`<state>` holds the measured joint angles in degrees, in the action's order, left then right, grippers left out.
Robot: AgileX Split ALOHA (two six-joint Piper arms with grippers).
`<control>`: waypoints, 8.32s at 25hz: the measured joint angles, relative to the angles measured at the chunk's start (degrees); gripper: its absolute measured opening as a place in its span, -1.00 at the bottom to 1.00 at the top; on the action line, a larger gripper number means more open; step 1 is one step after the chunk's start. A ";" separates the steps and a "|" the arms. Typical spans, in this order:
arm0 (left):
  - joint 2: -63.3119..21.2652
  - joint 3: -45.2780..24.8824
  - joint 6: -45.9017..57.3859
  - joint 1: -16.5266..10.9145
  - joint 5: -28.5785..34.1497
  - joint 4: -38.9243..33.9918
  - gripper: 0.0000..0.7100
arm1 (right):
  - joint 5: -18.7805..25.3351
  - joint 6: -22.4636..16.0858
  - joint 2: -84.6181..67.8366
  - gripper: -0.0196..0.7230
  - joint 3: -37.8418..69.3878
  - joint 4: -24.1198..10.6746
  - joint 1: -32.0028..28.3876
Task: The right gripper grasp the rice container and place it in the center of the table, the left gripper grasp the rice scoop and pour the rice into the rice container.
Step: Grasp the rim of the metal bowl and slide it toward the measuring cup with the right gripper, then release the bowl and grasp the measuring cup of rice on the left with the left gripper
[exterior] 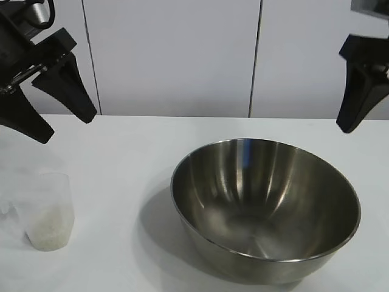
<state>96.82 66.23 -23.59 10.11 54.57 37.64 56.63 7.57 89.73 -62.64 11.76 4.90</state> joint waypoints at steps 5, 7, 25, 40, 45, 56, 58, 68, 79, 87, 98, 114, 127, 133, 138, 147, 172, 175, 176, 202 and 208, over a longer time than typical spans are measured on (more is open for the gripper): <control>0.00 0.00 0.00 0.00 -0.40 0.00 0.53 | -5.82 0.11 9.69 0.44 0.50 3.45 0.00; 0.00 0.00 0.00 0.00 -0.40 0.00 0.53 | -7.97 1.26 12.85 0.33 0.50 4.93 0.00; 0.00 0.00 0.00 0.00 -0.40 0.05 0.53 | -3.28 11.30 10.94 -0.90 -1.95 17.90 0.05; 0.00 0.00 0.00 0.00 -0.64 0.05 0.53 | -14.42 -0.81 17.42 -0.90 -2.47 17.34 14.93; 0.00 0.00 0.00 0.00 -0.68 0.05 0.53 | -17.37 -1.60 19.91 -0.90 -2.47 17.23 16.53; 0.00 0.00 -0.12 0.00 -0.84 0.05 0.53 | -18.66 -2.30 19.59 -0.13 -2.76 18.91 16.69; 0.00 0.00 -0.12 0.00 -0.84 0.12 0.53 | -18.47 -2.77 18.70 -0.12 -2.97 18.63 16.69; 0.00 0.00 -0.12 0.00 -0.91 0.18 0.53 | -9.02 -3.26 9.68 -0.10 -11.10 14.14 12.39; 0.00 0.00 -0.12 0.00 -1.06 0.18 0.53 | -6.05 -4.80 -1.01 -0.10 -15.49 -10.51 0.89; 0.00 0.00 -0.14 0.00 -1.06 0.18 0.53 | -0.36 -5.73 -14.43 -0.10 -15.49 -24.83 -15.77; 0.00 0.00 -0.14 0.00 -1.06 0.18 0.53 | 7.95 -4.80 -52.53 -0.10 -15.49 -15.93 -18.11; 0.00 0.00 -0.14 0.00 -1.06 0.18 0.53 | 9.48 -1.78 -88.15 -0.10 19.32 -7.24 -18.11; 0.00 0.00 -0.14 0.00 -1.41 0.18 0.53 | 5.19 -3.25 -89.65 -0.10 34.08 -8.13 -7.91; 0.00 0.00 -0.14 0.00 -1.46 0.18 0.53 | 5.49 -4.25 -89.65 -0.10 35.68 -9.40 -6.85; 0.00 0.00 -0.14 0.00 -1.46 0.18 0.53 | 5.49 -5.68 -89.65 -0.10 35.68 -10.40 -6.85; 0.00 0.00 -0.14 0.00 -1.46 0.18 0.53 | 5.44 -6.05 -89.65 -0.10 35.68 -10.54 -6.85; -1.01 0.00 -1.53 0.00 -24.57 -1.67 0.53 | 5.32 -6.05 -89.65 -0.10 35.68 -10.65 -6.85; -4.83 0.00 -2.35 0.00 -30.37 -4.00 0.53 | 5.32 -6.05 -89.65 -0.10 35.68 -10.65 -6.85; -6.25 0.00 -2.35 0.00 -31.86 -4.95 0.53 | 5.32 -6.05 -89.65 -0.10 35.68 -10.65 -6.85; -52.95 -62.03 32.32 1.06 -81.44 -49.06 0.53 | 5.37 -6.10 -89.65 -0.10 35.68 -10.65 -6.85; -44.76 -67.30 26.88 1.06 -87.08 -49.24 0.53 | 5.37 -6.10 -89.65 -0.10 35.68 -10.65 -6.85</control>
<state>52.07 -1.08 3.29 11.18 -32.51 -11.60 62.00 1.47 0.08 -26.96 1.11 -1.96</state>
